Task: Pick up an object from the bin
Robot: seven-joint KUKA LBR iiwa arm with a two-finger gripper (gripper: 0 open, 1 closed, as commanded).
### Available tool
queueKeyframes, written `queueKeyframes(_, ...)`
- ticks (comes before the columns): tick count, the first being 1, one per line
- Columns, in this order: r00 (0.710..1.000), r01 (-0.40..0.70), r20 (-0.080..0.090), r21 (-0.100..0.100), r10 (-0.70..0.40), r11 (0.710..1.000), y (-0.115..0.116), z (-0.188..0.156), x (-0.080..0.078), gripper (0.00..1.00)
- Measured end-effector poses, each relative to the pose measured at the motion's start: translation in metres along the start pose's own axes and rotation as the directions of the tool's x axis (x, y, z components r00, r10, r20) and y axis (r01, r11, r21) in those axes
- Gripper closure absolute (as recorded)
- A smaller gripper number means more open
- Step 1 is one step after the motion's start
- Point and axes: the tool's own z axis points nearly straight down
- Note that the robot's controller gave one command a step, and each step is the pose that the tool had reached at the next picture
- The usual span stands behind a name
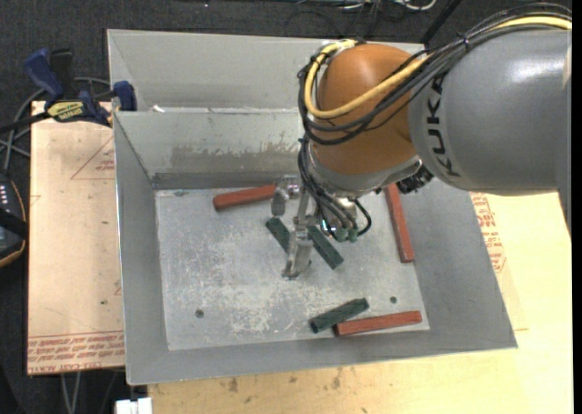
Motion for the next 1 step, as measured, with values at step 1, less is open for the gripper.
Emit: queueKeyframes(1,0.994,0.108,0.002,0.003,-0.108,0.994,-0.0622,0.0996,-0.0427,0.0)
